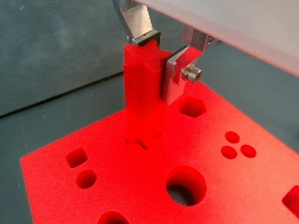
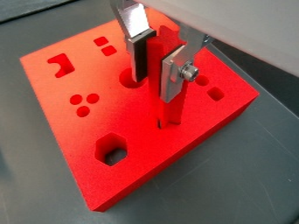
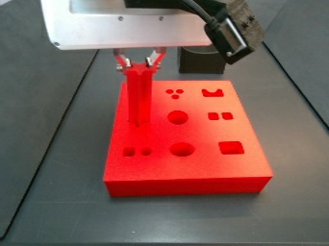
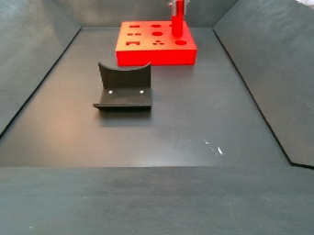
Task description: Insert the star object.
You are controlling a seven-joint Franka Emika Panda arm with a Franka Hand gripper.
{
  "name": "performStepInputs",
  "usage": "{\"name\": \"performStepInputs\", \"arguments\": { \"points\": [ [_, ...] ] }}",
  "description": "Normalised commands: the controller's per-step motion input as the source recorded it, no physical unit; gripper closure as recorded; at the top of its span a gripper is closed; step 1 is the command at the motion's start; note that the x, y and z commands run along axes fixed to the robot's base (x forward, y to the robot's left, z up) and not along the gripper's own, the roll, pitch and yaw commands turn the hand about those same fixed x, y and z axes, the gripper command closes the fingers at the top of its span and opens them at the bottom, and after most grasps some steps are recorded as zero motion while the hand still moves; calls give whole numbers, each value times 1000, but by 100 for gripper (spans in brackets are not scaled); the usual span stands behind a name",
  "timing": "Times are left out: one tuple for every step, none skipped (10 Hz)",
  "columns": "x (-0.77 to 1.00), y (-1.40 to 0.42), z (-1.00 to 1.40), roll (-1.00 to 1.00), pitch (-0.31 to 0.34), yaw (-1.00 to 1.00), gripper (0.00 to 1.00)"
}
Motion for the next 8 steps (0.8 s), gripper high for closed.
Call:
{"name": "performStepInputs", "arguments": {
  "points": [
    [120, 0, -163, -113, 0, 0, 100],
    [0, 0, -60, 0, 0, 0, 100],
    [0, 0, -157, -30, -3, 0, 100],
    [0, -37, -946, 0, -160, -14, 100],
    [0, -40, -937, 9, -164, -60, 100],
    [0, -40, -949, 87, -136, -160, 100],
    [97, 0, -814, 69, -154, -451, 100],
    [306, 200, -586, -110, -210, -574, 100]
  ]
}}
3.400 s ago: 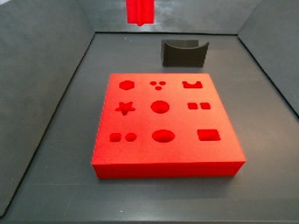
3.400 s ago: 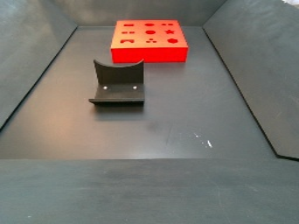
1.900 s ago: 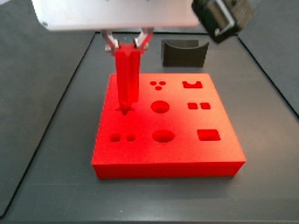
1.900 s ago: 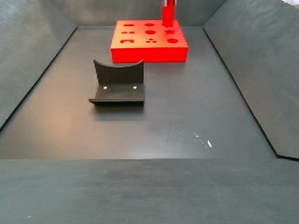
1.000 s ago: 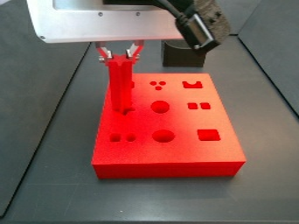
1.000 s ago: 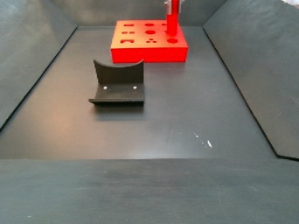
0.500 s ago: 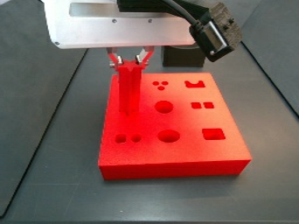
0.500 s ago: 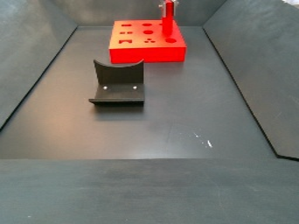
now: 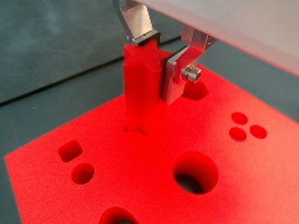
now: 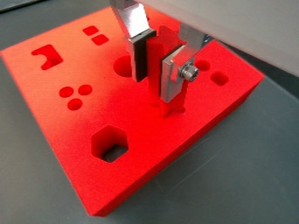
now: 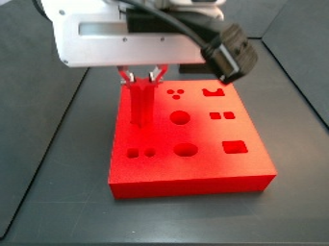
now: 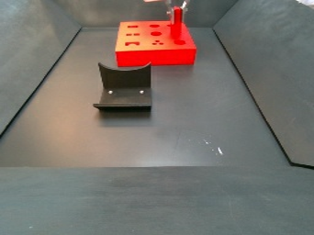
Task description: Insert the star object.
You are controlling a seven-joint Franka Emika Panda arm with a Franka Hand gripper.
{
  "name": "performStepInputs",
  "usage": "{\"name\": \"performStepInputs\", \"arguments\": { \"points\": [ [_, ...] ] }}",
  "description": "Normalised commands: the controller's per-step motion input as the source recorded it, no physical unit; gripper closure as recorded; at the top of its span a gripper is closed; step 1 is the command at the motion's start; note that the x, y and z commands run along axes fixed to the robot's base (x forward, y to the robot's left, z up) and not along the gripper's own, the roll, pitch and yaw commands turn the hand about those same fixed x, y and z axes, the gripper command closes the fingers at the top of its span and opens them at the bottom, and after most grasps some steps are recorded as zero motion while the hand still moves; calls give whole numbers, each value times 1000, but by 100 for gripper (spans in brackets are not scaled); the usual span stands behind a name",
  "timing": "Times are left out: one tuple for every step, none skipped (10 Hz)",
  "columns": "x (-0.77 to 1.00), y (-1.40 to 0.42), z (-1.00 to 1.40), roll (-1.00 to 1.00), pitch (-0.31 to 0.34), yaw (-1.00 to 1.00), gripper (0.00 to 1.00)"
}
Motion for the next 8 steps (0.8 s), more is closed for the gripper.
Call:
{"name": "performStepInputs", "arguments": {
  "points": [
    [186, 351, -509, -153, -247, -543, 100],
    [0, 357, -454, -217, -240, -406, 100],
    [0, 403, -480, -226, -230, -231, 100],
    [-197, 329, -657, -121, -240, -160, 100],
    [-289, 9, -246, 34, -60, -197, 100],
    [0, 0, 0, 0, -10, 0, 100],
    [0, 40, 0, 57, 0, 0, 100],
    [0, 26, 0, 60, 0, 0, 100]
  ]
}}
